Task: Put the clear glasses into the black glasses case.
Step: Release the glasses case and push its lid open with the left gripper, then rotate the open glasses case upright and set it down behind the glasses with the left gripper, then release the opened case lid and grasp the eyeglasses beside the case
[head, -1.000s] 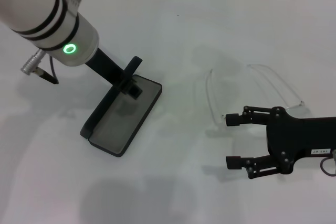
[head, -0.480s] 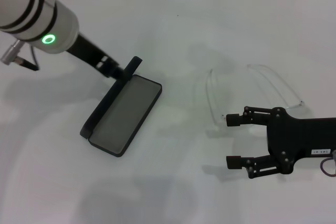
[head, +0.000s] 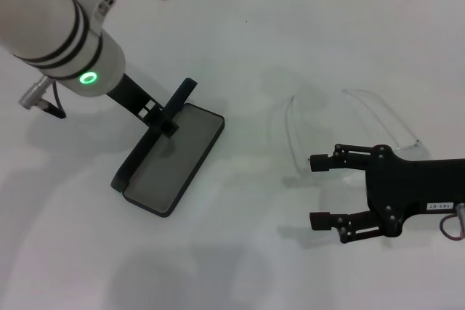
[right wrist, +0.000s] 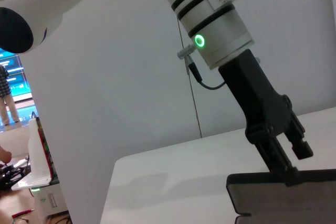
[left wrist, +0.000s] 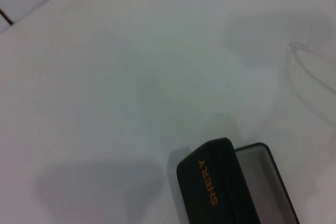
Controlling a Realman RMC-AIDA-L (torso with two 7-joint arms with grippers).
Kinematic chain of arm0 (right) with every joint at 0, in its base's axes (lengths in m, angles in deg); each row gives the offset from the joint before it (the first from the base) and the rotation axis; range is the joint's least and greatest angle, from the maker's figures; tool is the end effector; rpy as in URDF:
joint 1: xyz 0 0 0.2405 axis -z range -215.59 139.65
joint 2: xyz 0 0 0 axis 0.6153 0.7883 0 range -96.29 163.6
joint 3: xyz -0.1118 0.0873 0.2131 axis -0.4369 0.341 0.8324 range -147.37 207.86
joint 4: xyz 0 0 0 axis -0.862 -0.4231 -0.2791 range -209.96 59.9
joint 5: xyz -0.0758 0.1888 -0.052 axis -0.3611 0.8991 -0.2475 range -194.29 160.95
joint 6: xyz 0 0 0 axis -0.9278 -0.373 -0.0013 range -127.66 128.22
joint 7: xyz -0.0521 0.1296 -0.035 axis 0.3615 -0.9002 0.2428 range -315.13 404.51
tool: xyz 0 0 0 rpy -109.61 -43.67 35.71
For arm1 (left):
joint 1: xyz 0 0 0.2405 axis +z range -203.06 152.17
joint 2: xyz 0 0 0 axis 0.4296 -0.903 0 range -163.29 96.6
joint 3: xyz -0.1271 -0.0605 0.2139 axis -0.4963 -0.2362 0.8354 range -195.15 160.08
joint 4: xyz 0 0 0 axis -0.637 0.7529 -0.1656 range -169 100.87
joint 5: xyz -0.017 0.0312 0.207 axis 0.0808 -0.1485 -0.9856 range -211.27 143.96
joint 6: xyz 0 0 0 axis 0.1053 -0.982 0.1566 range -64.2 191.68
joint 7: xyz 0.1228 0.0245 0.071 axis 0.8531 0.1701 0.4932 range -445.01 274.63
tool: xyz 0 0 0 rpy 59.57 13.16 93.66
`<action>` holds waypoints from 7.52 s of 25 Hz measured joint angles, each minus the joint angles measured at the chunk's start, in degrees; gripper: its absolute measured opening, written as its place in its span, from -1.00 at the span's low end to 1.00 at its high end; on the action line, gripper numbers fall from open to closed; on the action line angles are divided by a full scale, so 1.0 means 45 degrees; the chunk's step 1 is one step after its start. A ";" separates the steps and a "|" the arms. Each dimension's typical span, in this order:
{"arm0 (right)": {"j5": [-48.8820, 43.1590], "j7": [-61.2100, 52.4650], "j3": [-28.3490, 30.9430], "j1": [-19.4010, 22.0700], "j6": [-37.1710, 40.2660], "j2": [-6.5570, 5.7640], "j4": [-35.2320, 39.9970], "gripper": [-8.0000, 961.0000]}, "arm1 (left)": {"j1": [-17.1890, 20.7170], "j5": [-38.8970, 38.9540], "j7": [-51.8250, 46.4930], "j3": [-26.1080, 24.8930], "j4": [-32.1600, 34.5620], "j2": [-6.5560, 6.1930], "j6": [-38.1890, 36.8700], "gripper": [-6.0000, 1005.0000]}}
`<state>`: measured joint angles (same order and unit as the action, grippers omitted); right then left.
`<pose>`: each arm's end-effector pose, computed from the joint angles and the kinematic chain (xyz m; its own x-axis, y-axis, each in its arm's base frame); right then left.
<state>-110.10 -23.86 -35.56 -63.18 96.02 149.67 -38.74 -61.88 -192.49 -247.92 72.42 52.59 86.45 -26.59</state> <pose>0.2390 0.2871 -0.0203 0.8178 -0.1634 -0.5519 -0.1833 -0.9829 0.0195 -0.1407 0.3538 -0.0044 0.7133 0.6659 -0.2186 0.4456 -0.6716 -0.5919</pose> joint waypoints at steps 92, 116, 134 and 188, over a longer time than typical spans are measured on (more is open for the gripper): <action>0.0668 0.0522 0.0072 0.0019 -0.0066 -0.0060 -0.0509 0.76 | -0.0142 0.2080 0.9945 0.1438 -0.1490 0.0019 0.4476 -0.61; 0.0970 0.0811 0.0072 0.0010 -0.0287 -0.0060 -0.0491 0.74 | -0.0127 0.1417 0.9241 0.1900 -0.1728 0.0037 0.4702 -0.39; 0.1155 0.0769 0.0092 0.0133 -0.0097 -0.0118 -0.0526 0.73 | 0.3974 1.4062 1.3510 -0.3261 0.0841 -0.0053 0.3715 -0.03; -1.2141 -0.9983 -0.4335 -0.5897 0.2291 0.0016 0.9482 0.26 | 0.6072 1.7112 2.0763 -0.8070 -0.8893 -0.0059 -0.4229 0.75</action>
<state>-164.73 -68.79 -55.06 -89.71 106.33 149.74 3.93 -34.56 -115.49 -154.48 36.10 12.57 86.19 -45.62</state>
